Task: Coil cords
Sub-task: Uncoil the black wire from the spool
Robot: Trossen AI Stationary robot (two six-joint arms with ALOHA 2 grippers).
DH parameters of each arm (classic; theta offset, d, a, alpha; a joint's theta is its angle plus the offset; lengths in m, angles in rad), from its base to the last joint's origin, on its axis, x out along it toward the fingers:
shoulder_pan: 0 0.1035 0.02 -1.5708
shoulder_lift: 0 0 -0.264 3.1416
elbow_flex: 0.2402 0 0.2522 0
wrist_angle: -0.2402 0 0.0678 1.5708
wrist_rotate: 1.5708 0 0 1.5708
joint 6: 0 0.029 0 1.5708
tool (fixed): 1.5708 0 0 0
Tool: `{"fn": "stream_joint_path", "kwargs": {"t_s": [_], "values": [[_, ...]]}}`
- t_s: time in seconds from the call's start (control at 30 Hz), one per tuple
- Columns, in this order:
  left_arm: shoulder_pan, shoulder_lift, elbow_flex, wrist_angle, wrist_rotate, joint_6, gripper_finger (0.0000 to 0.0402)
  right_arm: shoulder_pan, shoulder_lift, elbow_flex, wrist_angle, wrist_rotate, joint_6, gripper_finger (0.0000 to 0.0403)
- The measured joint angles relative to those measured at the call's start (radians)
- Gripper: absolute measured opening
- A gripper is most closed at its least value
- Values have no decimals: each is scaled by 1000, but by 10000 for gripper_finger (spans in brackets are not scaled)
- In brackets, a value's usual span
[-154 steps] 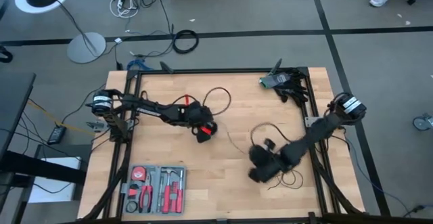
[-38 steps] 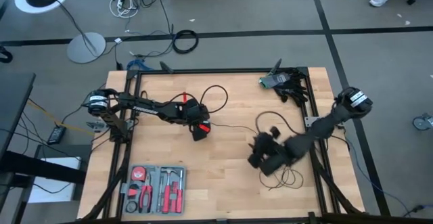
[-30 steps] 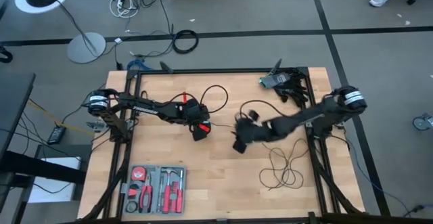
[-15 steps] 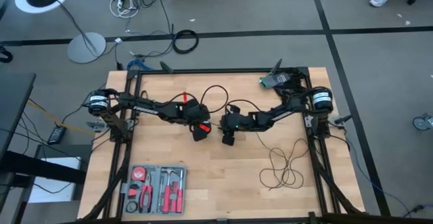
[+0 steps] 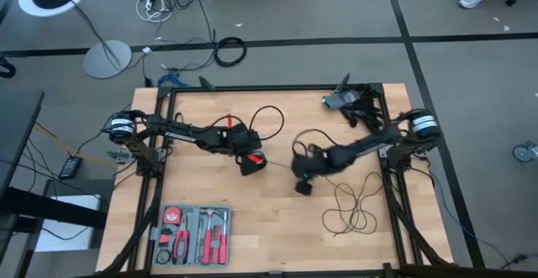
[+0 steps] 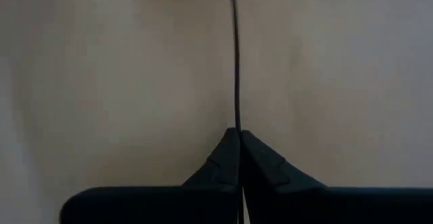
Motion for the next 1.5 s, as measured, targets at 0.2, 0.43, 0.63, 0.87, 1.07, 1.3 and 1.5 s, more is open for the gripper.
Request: {"fn": "stream_joint_path", "kwargs": {"t_s": [0.2,0.43,0.63,0.87,1.07,1.3,1.5], "values": [[-1,-1,2,6,2,0,230,215,-136,0,-235,83,263,2],[0,0,-1,-26,-20,4,230,454,-199,-2,-440,120,648,1],[1,1,-1,-14,-20,3,229,582,-197,-2,-456,208,841,1],[0,1,-1,0,-10,-15,229,548,-181,-1,-283,385,784,24],[-2,1,-1,10,9,-23,229,453,-107,0,-90,412,586,72],[-2,1,-1,4,9,-23,229,339,2,0,360,334,216,114],[-2,-8,-1,-43,-40,-25,229,255,80,0,578,95,121,74]]}}
